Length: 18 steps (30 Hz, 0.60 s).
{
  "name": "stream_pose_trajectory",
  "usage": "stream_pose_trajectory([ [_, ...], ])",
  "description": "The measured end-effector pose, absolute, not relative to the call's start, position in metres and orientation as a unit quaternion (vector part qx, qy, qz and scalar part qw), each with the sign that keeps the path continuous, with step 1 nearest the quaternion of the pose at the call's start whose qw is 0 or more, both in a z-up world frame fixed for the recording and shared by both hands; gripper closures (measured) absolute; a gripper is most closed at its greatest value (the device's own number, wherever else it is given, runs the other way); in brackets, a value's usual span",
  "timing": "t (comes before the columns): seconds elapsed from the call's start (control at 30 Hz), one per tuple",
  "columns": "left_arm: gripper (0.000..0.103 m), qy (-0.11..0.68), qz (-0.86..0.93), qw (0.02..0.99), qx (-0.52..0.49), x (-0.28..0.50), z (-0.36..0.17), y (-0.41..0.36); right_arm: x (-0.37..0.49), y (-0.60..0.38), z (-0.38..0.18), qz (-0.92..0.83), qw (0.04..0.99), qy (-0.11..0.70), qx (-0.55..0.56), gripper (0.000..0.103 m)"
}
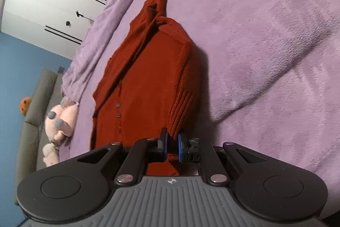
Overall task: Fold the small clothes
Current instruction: 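Lift the hem with both tools and fold it toward the collar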
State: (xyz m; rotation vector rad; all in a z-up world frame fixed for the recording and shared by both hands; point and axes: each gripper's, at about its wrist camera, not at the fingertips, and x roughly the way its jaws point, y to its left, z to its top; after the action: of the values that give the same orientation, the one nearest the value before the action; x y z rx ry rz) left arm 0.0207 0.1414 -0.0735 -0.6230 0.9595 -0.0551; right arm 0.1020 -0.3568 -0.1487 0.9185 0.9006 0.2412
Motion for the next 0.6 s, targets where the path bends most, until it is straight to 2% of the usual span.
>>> stream_pose_trajectory([
  [0.33,0.096,0.401,-0.025,0.847,-0.348,0.050,-0.046,0.159,0.134,-0.359,-0.131,0.119,0.796,0.380,0.456,0.095],
  [0.6,0.096,0.368,0.001,0.880,-0.302,0.111,-0.025,0.156,0.197,-0.349,-0.105,0.093,0.851,0.345,0.384,0.095],
])
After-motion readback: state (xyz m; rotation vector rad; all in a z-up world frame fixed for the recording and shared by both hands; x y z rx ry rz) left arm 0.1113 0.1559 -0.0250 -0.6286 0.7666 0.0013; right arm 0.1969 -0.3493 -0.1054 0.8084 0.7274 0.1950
